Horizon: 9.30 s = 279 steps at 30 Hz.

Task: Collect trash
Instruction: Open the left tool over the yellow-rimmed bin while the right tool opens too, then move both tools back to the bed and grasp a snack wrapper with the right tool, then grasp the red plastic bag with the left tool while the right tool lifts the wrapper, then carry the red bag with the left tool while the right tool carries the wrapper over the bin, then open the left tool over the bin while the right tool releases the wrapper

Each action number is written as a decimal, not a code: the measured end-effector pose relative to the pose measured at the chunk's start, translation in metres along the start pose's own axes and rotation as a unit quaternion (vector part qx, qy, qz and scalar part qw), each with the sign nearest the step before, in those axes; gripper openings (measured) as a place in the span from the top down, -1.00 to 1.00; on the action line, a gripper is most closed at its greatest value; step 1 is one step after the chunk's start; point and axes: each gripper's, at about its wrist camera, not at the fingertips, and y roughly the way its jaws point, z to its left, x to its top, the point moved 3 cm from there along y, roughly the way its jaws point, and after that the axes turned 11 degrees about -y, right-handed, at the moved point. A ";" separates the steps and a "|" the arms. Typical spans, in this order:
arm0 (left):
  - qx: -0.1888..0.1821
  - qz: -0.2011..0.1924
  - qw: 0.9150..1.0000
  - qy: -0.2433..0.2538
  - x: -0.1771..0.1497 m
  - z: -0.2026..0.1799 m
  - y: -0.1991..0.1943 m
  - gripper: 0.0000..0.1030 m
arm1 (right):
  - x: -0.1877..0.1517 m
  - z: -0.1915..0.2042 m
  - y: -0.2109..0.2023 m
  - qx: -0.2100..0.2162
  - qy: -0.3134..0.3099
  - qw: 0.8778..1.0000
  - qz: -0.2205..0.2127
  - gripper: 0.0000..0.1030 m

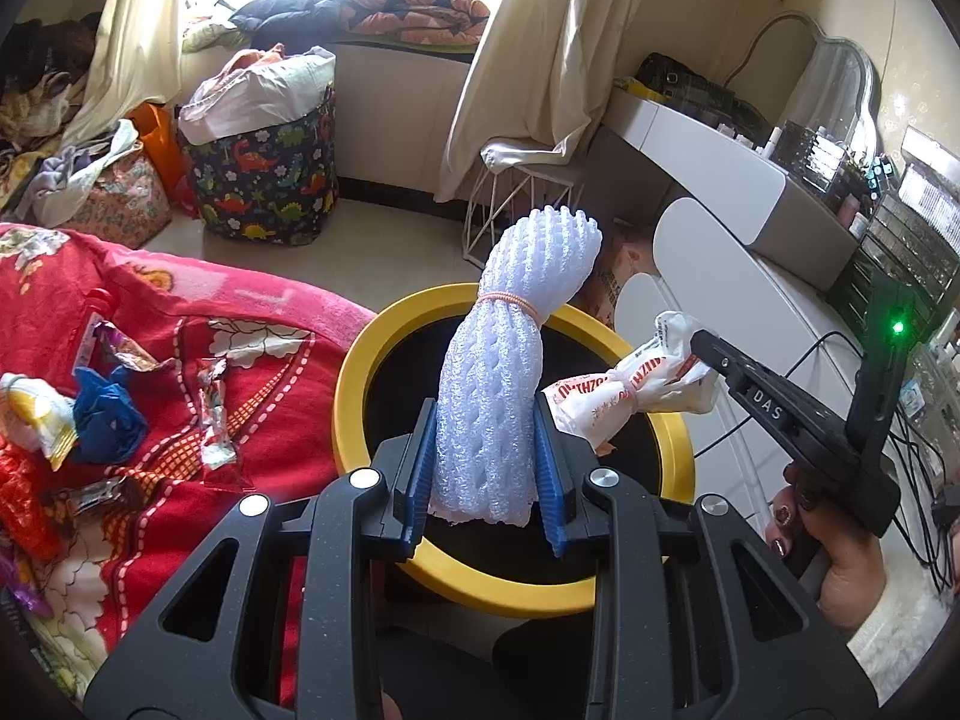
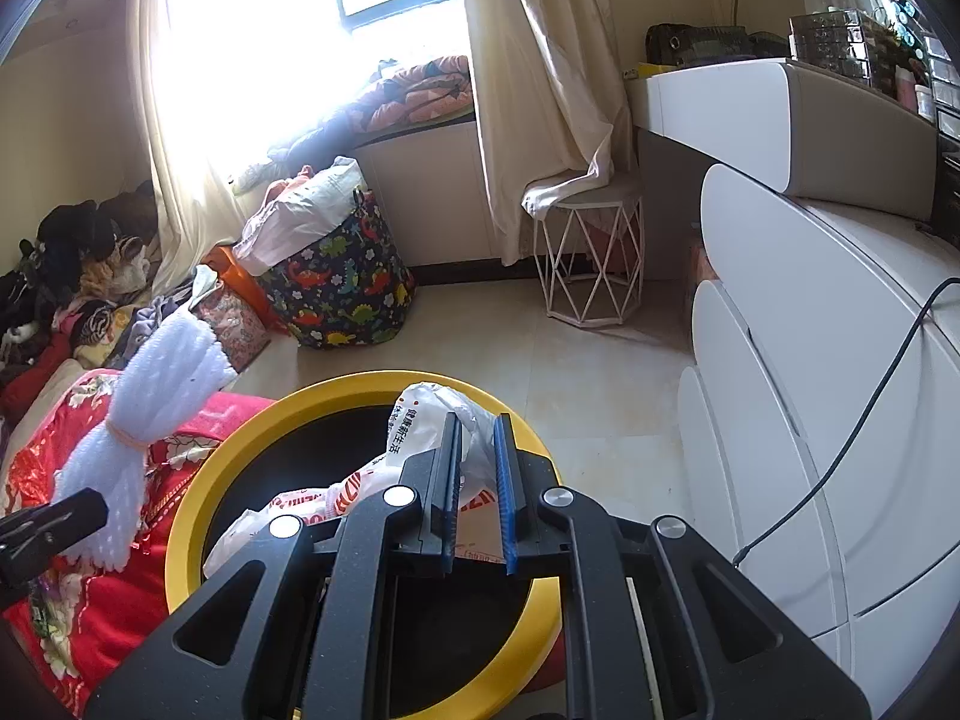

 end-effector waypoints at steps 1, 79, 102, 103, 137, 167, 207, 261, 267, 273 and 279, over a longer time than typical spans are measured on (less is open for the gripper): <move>0.000 0.003 1.000 -0.002 0.000 0.001 0.003 0.52 | 0.000 0.000 0.000 0.001 0.000 1.000 0.000 0.77; 0.188 -0.155 0.952 -0.187 0.020 0.223 -0.136 -0.78 | 0.015 0.230 0.009 0.211 -0.147 0.966 0.040 -0.20; 0.175 -0.119 0.942 -0.262 0.013 0.274 -0.112 -0.30 | -0.020 0.290 0.096 0.237 -0.169 0.944 0.152 0.66; 0.175 -0.116 0.942 -0.263 0.013 0.274 -0.111 -0.23 | -0.022 0.291 0.097 0.239 -0.171 0.943 0.155 0.66; 0.128 -0.155 0.955 -0.217 0.034 0.222 -0.155 0.61 | -0.011 0.264 0.002 0.305 -0.153 0.937 0.071 0.69; 0.098 -0.154 0.970 -0.159 0.043 0.161 -0.152 0.61 | 0.004 0.227 -0.039 0.305 -0.134 0.942 0.031 0.69; 0.055 -0.117 0.987 -0.100 0.035 0.089 -0.111 0.62 | 0.009 0.156 -0.041 0.248 -0.070 0.966 0.016 0.69; 0.016 -0.035 0.999 -0.032 0.026 0.021 -0.009 0.62 | -0.012 0.065 -0.006 0.148 0.013 0.987 0.057 0.69; 0.013 -0.028 0.999 -0.029 0.031 0.018 0.004 0.62 | -0.014 0.061 -0.003 0.142 0.018 0.988 0.060 0.69; 0.004 -0.023 0.999 -0.048 0.041 0.021 0.012 0.61 | -0.017 0.058 -0.001 0.134 0.024 0.989 0.064 0.65; -0.008 -0.023 0.998 -0.060 0.043 0.024 0.010 0.34 | -0.017 0.055 -0.002 0.123 0.029 0.990 0.066 0.31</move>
